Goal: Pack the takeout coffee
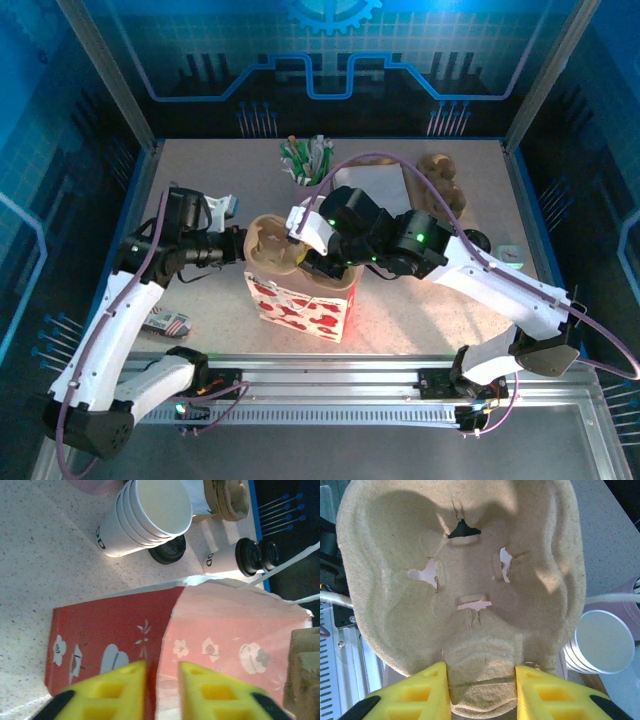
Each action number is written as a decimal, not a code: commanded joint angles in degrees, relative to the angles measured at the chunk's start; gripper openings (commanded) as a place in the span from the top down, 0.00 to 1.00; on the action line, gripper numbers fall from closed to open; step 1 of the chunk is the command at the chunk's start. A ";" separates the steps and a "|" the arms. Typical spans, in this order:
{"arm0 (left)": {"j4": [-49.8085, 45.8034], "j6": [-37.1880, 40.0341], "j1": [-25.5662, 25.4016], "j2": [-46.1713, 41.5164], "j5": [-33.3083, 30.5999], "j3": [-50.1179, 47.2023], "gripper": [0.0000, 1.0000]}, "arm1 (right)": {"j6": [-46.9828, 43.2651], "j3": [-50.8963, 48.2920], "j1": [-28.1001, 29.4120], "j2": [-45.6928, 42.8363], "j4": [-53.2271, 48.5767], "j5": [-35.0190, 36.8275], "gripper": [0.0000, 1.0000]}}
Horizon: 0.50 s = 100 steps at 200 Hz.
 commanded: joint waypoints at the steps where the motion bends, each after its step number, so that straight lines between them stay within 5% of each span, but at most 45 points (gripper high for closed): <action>1: 1.10 1.76 -0.43 -1.01 1.68 -1.02 0.70 | 0.72 1.39 -0.52 0.67 -1.98 1.01 0.66; 100: 1.93 0.52 -0.17 -6.37 -7.01 2.36 0.31 | 1.85 1.87 -0.75 1.48 -3.62 0.68 0.68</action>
